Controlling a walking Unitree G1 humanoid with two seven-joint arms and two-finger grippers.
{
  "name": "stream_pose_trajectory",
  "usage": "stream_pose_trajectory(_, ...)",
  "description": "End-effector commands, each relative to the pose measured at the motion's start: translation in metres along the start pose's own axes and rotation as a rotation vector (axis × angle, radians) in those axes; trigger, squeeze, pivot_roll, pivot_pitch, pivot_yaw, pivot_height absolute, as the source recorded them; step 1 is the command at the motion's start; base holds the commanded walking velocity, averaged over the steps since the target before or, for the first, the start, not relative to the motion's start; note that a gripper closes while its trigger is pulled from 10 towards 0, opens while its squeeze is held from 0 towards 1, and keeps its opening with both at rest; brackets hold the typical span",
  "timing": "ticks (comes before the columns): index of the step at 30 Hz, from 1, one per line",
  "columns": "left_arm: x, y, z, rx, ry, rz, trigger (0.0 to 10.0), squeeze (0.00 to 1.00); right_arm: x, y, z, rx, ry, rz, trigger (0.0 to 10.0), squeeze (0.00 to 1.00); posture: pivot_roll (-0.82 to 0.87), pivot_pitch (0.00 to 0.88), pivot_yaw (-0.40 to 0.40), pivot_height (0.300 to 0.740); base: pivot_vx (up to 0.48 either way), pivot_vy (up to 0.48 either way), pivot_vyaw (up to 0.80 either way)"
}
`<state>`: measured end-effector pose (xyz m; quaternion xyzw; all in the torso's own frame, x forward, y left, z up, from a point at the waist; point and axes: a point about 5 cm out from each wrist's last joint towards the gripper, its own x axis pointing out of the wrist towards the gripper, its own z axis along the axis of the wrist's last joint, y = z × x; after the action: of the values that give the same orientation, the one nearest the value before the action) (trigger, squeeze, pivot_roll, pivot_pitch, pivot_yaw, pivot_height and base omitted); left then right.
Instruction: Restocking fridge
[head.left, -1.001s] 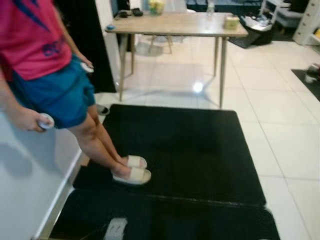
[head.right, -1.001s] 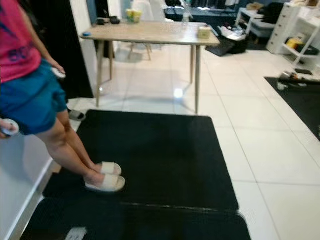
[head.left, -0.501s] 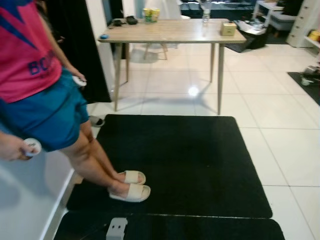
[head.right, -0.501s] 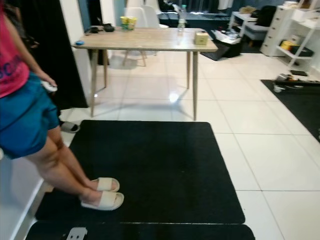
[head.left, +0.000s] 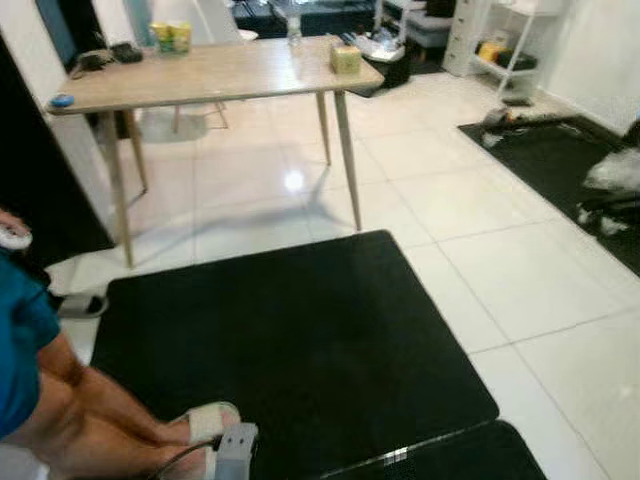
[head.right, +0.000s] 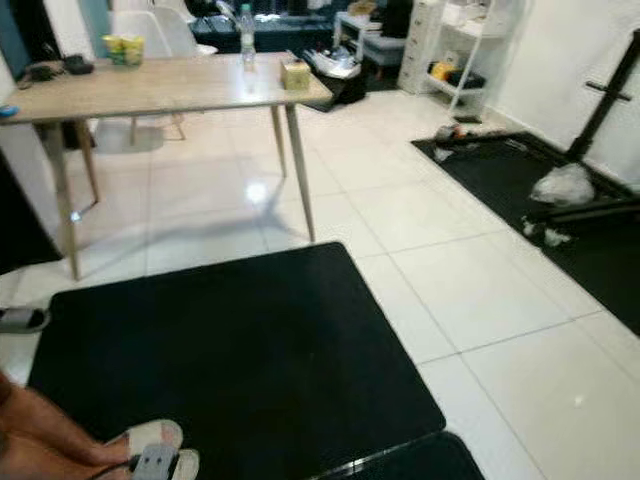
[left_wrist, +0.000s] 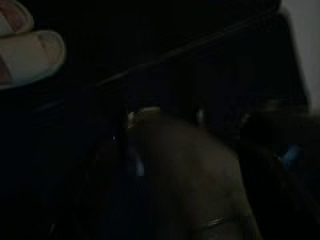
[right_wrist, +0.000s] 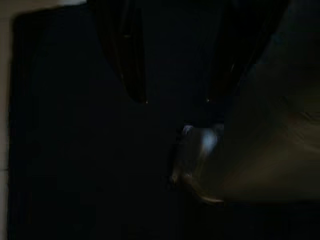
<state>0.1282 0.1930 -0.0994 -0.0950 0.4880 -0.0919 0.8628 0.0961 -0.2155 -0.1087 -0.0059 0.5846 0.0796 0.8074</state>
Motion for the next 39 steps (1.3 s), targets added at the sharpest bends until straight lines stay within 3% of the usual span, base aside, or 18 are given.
stream_pose_trajectory(1,0.0016,-0.0043,-0.0014,0.006,0.01,-0.013,10.0,0.0,-0.0035,-0.0084,-0.0078,0.003,0.024,-0.023,10.0,0.0,-0.01,0.0,-0.007,0.74,0.326,0.0,-0.77)
stream_pose_trajectory(4,0.0016,-0.0044,-0.0017,0.005,0.01,-0.012,10.0,0.0,-0.0036,-0.0086,-0.0077,0.002,0.024,-0.023,10.0,0.0,-0.01,0.0,-0.007,0.74,0.325,0.0,-0.77)
stream_pose_trajectory(39,0.0009,-0.0032,-0.0022,0.01,0.013,-0.011,10.0,0.0,-0.0034,-0.01,-0.0061,-0.037,0.021,-0.056,10.0,0.0,-0.01,0.0,-0.003,0.74,0.326,0.0,0.0)
